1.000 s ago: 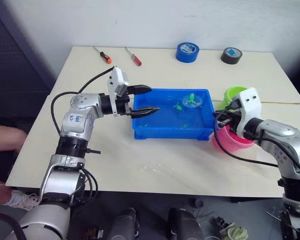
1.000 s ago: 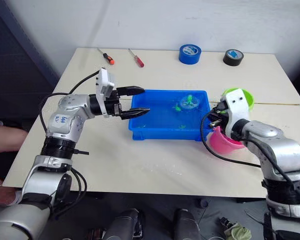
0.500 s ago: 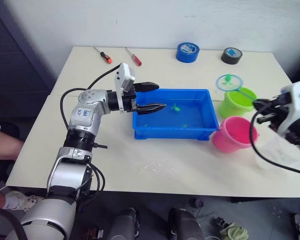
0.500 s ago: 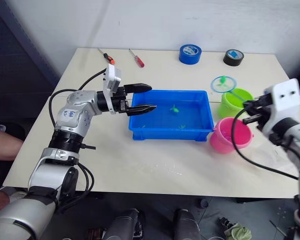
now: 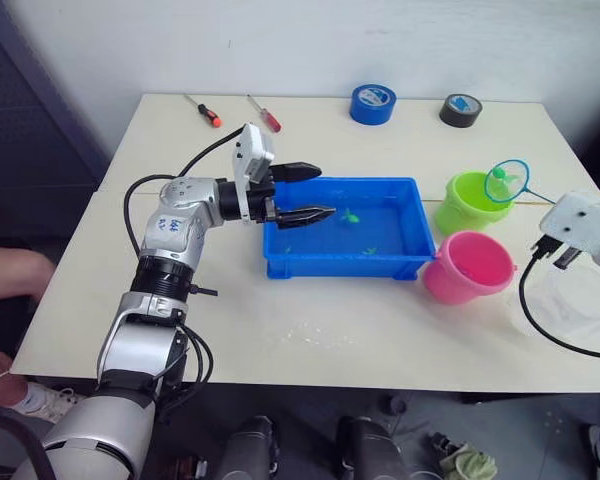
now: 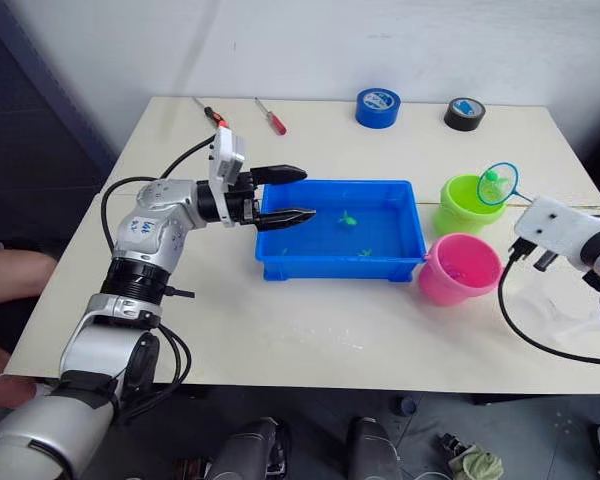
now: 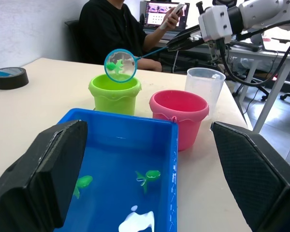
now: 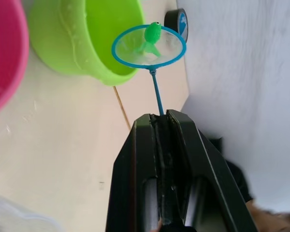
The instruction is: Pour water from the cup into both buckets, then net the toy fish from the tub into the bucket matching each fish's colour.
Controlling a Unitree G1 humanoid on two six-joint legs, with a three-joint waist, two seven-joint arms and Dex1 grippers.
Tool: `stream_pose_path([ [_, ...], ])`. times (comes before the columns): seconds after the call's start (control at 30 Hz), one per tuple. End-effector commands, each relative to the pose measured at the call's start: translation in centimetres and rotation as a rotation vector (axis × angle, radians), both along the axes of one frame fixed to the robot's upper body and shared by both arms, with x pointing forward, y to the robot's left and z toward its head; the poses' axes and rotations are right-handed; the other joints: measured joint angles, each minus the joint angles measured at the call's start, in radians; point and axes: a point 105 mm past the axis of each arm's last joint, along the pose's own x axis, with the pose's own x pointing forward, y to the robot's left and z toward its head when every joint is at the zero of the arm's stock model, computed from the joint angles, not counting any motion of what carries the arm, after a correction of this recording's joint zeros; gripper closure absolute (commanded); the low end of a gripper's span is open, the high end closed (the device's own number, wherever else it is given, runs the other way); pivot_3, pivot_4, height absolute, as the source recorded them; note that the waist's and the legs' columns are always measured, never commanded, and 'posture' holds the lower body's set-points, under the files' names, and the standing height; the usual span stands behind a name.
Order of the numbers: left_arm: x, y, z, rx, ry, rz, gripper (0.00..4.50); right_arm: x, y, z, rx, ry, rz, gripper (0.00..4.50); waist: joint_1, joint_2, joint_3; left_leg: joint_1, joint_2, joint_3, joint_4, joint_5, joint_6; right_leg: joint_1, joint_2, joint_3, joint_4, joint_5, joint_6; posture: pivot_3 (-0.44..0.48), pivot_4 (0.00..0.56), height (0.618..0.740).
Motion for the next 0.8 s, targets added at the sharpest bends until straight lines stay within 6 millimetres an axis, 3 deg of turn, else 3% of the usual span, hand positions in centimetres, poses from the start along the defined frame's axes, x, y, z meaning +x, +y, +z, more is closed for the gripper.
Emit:
stream_pose_path([
  [0.03,-0.5,0.5,1.4,-0.019,-0.054,0.002,0.03,0.1,0.5,2.5,-0.377,-0.059,0.126,4.5,-0.001,0.002,0.001,0.0,0.0,0.0,0.0,0.0,0.0,0.0,0.0,0.0,0.0,0.0,0.0,0.0,0.15,0.74],
  [0.13,-0.5,0.7,1.3,-0.016,-0.053,0.007,0.03,0.2,0.6,3.2,-0.469,-0.075,0.162,4.5,-0.002,0.002,0.001,0.0,0.001,-0.001,0.0,0.0,0.0,0.0,0.0,0.001,-0.001,0.0,0.0,0.0,0.15,0.74],
  [0.27,-0.4,0.8,1.3,-0.013,-0.053,0.015,0.03,0.2,0.5,3.6,-0.467,-0.086,0.166,4.5,0.0,0.002,0.001,0.0,0.001,-0.001,0.0,0.0,-0.001,0.0,0.001,0.0,0.0,0.0,0.0,0.0,0.15,0.74],
  [0.47,-0.3,0.7,1.3,-0.005,-0.054,0.015,0.03,0.2,-0.3,3.0,-0.468,-0.036,0.15,4.5,0.001,0.002,0.001,0.0,0.001,0.0,0.0,0.0,-0.001,0.001,0.001,0.0,-0.001,0.0,0.0,0.0,0.15,0.74],
  [0.63,-0.5,1.2,0.6,0.027,-0.037,0.006,0.03,0.3,1.2,5.0,0.029,-0.142,0.158,4.5,0.0,0.002,0.001,0.0,0.001,0.0,0.0,0.0,-0.001,0.001,0.001,0.0,-0.001,0.0,0.0,0.0,0.15,0.74],
  [0.73,-1.1,2.2,-0.5,0.082,-0.011,-0.012,0.03,-0.1,3.1,5.6,0.186,-0.12,0.222,4.5,-0.001,0.002,0.001,0.0,0.001,0.0,0.001,0.001,-0.001,0.002,0.001,-0.001,-0.001,0.0,0.0,0.0,0.15,0.74],
  [0.8,-1.8,3.2,-2.1,0.168,0.013,-0.033,0.03,-0.2,5.3,5.6,0.242,-0.059,0.297,4.5,-0.005,0.003,0.001,0.001,0.001,0.0,0.001,0.001,-0.001,0.002,0.001,-0.002,0.0,0.0,0.0,0.0,0.15,0.74],
])
